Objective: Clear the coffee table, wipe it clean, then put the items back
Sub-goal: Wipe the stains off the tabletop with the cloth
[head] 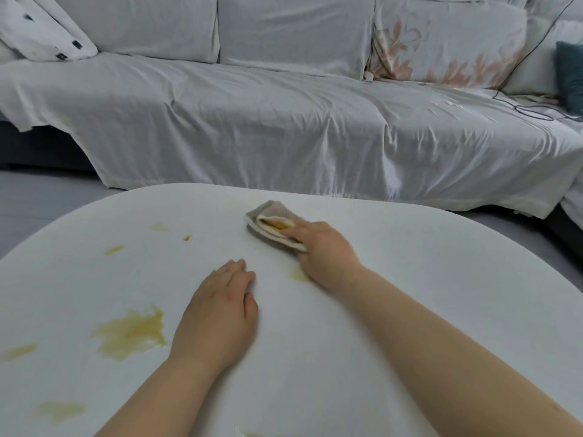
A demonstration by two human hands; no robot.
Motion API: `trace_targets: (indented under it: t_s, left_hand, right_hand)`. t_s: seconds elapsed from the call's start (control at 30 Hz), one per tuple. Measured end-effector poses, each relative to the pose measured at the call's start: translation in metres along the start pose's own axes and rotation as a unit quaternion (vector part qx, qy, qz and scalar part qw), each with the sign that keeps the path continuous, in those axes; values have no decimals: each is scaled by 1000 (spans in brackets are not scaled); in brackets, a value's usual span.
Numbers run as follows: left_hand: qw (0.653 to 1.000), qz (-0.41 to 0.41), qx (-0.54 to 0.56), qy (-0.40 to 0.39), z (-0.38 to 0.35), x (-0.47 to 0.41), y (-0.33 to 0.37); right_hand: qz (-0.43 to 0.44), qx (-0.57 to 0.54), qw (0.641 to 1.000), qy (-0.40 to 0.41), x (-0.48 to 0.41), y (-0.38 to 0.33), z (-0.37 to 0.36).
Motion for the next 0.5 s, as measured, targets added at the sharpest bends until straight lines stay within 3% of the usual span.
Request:
trace_targets:
  t_s: [0.03,0.13,0.2,0.3,0.43,0.5]
  left_hand:
    - [1000,0,5,0,0,0,0]
    - [1000,-2,15,12,0,0,-2]
    - [1000,-1,12,28,0,0,-2]
    - [999,11,16,38,1,0,-3]
    - [999,14,18,43,3,2,-1]
    - [999,25,34,28,8,2,-1]
  right_hand:
    - [-26,2,1000,7,7,13,8]
    - [-207,8,977,54,31,50,29]
    - [-245,17,967,68,37,44,29]
    - [-176,-11,983,57,41,0,13]
    - [3,-30,999,20,69,-35,6]
    - [-18,-14,1000,16,78,-19,17]
Point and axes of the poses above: each hand's wrist, its own x-axis away from the middle knuckle, its own z-axis out of the back of the hand, y = z × x, the point moved 2 cm from there along -x, towards the middle knuckle, and after that the axes turned 15 degrees about z, right-handed, at the moved point
